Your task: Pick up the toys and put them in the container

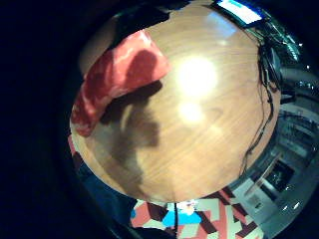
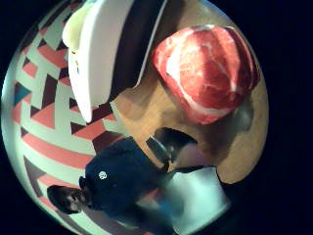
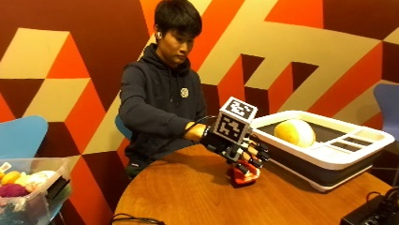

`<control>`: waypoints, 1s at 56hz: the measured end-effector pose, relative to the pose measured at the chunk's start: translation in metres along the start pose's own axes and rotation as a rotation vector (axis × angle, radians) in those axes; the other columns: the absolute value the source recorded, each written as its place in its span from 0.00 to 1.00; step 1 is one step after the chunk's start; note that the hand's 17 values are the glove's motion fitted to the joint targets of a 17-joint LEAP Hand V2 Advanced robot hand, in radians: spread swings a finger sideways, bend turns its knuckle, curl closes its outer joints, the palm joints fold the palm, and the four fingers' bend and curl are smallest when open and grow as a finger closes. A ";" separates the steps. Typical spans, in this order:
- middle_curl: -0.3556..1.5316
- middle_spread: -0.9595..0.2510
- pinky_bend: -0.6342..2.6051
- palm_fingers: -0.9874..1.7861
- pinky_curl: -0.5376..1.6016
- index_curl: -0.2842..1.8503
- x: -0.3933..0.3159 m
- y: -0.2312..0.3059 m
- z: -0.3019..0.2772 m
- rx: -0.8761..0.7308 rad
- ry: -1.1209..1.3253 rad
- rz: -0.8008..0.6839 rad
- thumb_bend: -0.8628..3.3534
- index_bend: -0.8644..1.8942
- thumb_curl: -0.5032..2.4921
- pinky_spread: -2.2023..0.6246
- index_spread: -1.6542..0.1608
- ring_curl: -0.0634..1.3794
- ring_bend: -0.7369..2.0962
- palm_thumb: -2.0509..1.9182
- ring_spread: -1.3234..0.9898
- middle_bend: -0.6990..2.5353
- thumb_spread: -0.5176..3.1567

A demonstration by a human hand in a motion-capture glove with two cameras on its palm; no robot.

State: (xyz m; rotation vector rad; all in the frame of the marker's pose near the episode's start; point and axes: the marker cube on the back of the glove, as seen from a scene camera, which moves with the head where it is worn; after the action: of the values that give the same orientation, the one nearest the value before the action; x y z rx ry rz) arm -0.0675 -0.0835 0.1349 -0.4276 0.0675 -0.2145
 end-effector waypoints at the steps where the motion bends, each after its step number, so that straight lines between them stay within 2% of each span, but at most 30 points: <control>1: 0.37 0.80 0.42 0.24 0.42 0.29 0.000 -0.002 0.002 -0.007 0.005 0.005 0.20 0.34 0.28 0.79 0.79 0.19 0.31 0.56 0.57 0.25 0.47; 10: 0.36 0.80 0.41 0.26 0.42 0.27 0.007 -0.013 0.019 -0.089 -0.013 0.041 0.21 0.36 0.28 0.79 0.79 0.18 0.30 0.57 0.57 0.26 0.46; 21: 0.36 0.81 0.41 0.37 0.41 0.30 0.011 -0.017 0.024 -0.036 0.019 0.065 0.23 0.41 0.30 0.79 0.80 0.16 0.32 0.62 0.58 0.28 0.50; 26: 0.37 0.81 0.41 0.50 0.40 0.29 0.005 -0.019 0.027 -0.006 0.048 0.076 0.24 0.38 0.31 0.79 0.81 0.18 0.41 0.64 0.57 0.30 0.52; 31: 0.40 0.78 0.42 0.61 0.40 0.28 -0.001 -0.022 0.030 0.043 0.059 0.064 0.25 0.35 0.32 0.77 0.81 0.25 0.51 0.66 0.52 0.33 0.52; 33: 0.41 0.78 0.43 0.62 0.41 0.28 -0.003 -0.022 0.030 0.075 0.065 0.045 0.25 0.35 0.33 0.76 0.82 0.26 0.52 0.68 0.51 0.35 0.52; 39: 0.47 0.75 0.45 0.73 0.42 0.28 -0.008 -0.024 0.032 0.192 0.078 0.016 0.26 0.38 0.36 0.71 0.81 0.31 0.58 0.70 0.46 0.42 0.48; 51: 0.56 0.68 0.48 0.81 0.46 0.37 -0.009 -0.018 0.015 0.274 0.067 0.013 0.26 0.50 0.41 0.67 0.75 0.39 0.65 0.71 0.42 0.49 0.42; 56: 0.59 0.65 0.51 0.79 0.49 0.41 -0.007 -0.006 -0.010 0.294 0.023 0.040 0.26 0.55 0.44 0.66 0.73 0.43 0.69 0.71 0.42 0.53 0.39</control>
State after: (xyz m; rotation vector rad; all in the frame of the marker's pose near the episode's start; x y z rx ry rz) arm -0.0765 -0.0915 0.1282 -0.1305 0.0659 -0.1870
